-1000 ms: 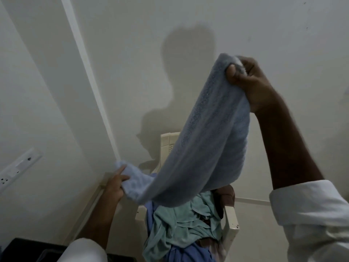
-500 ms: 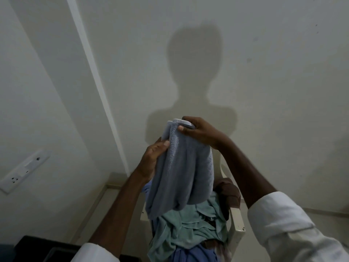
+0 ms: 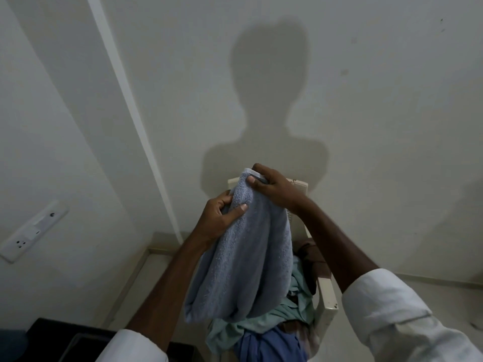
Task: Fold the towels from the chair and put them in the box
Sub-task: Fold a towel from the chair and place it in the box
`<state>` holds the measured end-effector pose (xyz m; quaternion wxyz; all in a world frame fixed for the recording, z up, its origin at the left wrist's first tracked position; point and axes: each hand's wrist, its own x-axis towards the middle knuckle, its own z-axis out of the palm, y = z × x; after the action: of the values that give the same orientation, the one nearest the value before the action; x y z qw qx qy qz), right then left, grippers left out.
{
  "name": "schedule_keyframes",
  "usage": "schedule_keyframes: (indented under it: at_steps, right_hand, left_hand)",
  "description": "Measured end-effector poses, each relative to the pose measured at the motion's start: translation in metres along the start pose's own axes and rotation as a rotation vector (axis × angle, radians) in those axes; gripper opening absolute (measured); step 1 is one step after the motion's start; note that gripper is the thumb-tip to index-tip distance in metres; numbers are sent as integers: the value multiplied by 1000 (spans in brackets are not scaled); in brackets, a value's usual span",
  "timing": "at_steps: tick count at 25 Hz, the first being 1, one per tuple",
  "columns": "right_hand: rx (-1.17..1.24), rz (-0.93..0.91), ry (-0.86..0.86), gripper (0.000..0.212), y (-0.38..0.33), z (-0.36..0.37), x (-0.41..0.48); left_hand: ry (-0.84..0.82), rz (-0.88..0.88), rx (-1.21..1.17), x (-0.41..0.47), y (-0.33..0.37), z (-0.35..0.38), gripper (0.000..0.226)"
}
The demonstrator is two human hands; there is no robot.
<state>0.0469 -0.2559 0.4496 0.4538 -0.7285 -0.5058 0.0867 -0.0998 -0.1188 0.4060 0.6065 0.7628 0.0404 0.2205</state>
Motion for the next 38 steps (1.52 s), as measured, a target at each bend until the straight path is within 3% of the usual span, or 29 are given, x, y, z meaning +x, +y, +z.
schedule_keyframes:
  at_steps: [2,6,10,12,16,18,20,22,25,28,30,32,35,38]
  right_hand:
    - [39,-14,106,28,-3,5,-2]
    - [123,-46,319,25,-19,-4,-3]
    - [176,-9,481,28,-14,-29,-6]
    - [224,87,553,36,5,-49,-12]
    - [252,222,611,36,44,-78,-43]
    - [286,293,640,38,62,-76,-56]
    - [338,362,651,39,76,-67,-66]
    - [373,409,651,38,84,-59,-72]
    - [393,400,656,34,90,-55,-75]
    - [442,400,586,34,88,-60,-73]
    - [469,365,567,34,85,-61,-75]
    - [446,365,589,33,81,-59,-74]
    - [521,316,676,38,78,-57,-68]
    - [479,343,687,40,75,-56,-63]
  left_hand:
    - [-9,-19,26,-7,-4,-3,34]
    - [-61,-283,284,-45,-55,-6,48]
    - [46,-325,441,-61,-104,-13,65]
    - [128,-264,479,-50,-95,-26,51]
    - [310,44,617,-17,-32,-68,38]
    - [169,193,641,-2,17,-82,29]
    - [7,269,840,9,54,-84,29]
    - [-22,274,995,16,70,-80,29]
    - [-59,240,830,20,77,-77,37]
    - [-220,187,776,16,79,-81,43]
    - [-249,169,708,13,82,-82,41]
    - [-261,192,834,12,79,-84,63]
    - [-162,212,746,12,72,-91,38]
    - [-134,195,856,9,63,-101,29]
